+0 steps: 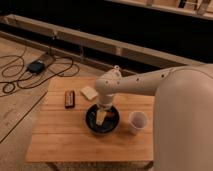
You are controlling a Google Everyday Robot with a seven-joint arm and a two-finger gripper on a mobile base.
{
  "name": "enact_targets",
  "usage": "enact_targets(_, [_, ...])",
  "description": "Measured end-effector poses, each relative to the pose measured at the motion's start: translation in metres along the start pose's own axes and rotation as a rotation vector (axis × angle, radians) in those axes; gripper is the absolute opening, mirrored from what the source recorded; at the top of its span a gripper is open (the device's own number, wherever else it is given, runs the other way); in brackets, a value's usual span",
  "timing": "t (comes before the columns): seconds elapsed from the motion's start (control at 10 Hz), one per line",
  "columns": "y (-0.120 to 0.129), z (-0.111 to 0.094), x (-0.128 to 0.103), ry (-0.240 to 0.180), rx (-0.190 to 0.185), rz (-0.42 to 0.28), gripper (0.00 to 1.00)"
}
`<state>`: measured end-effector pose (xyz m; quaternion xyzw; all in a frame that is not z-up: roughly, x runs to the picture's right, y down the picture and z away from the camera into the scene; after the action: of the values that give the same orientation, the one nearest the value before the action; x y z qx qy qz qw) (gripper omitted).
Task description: Place the eraser on the white sponge
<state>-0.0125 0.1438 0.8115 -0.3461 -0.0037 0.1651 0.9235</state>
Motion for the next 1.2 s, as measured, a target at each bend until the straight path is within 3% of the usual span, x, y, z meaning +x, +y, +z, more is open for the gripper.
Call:
enact_targets(0.3, [-0.008,-0.006,-0.006,-0.002,0.016,0.026,0.8])
enact_targets(0.8, [-0.039,-0.022,-0.051,0.04,0.082,0.105,0.8])
enact_targets(1.2, [-0.055,-0.013,-0.105,0.034,0.072,0.149,0.8])
